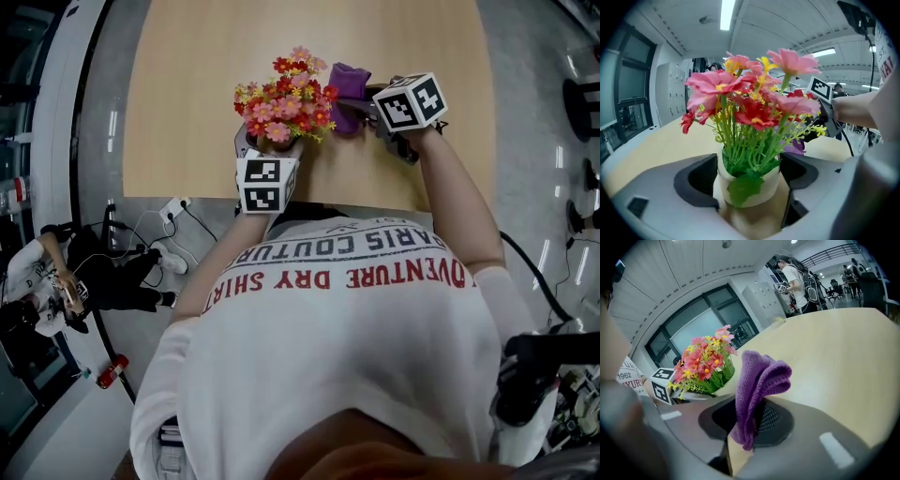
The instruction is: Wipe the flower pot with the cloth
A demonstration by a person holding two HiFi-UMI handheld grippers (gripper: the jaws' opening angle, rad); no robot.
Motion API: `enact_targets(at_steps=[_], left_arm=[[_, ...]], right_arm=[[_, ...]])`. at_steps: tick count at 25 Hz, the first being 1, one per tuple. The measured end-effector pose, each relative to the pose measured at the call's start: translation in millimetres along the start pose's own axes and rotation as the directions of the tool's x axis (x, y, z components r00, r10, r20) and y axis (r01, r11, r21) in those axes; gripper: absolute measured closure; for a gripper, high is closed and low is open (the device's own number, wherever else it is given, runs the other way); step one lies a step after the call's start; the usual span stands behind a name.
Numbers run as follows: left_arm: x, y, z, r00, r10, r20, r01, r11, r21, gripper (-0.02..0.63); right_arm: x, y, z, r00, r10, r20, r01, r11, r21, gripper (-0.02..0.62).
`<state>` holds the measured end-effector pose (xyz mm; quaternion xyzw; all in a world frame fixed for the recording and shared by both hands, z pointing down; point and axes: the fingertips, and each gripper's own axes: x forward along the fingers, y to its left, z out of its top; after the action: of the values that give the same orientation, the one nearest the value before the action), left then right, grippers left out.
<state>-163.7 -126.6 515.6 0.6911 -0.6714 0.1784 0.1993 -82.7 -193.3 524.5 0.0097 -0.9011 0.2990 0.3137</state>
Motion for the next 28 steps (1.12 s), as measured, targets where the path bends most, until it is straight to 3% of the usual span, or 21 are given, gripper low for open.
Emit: enact_targets(at_steps=[7,10,13,20,28], left_arm=[[-4,-5,3,0.999,-0.042,-0.008,0.042,0.999,0.02,0.201],[-7,2,-2,0.994,-0.109,-0.021,0.111,0.992,0.059,0.201],[-7,5,-4,0.976,-0.212,-0.047,0.217,0.969,0.122,0.201],[-6,11,0,0.891,-0.419,-0.176,0.453,0.848,0.275,0.201],[-1,16,1,0.781,-0.519,-0.348,0.623,0.678,0.39,0.201]], right_arm=[[-13,7,4,1.0,0.007,0.011,-0.007,1.0,-0.002,0.529],[-4,11,7,1.0,0.025,0.01,-0.025,1.0,0.001,0.529],[-1,12,11,0.999,0.053,0.012,-0.053,0.999,0.007,0.529],[4,25,17,0.993,0.106,-0.047,-0.107,0.994,-0.021,0.529],[0,49,33,0.979,0.191,-0.072,-0.194,0.98,-0.038,0.529]])
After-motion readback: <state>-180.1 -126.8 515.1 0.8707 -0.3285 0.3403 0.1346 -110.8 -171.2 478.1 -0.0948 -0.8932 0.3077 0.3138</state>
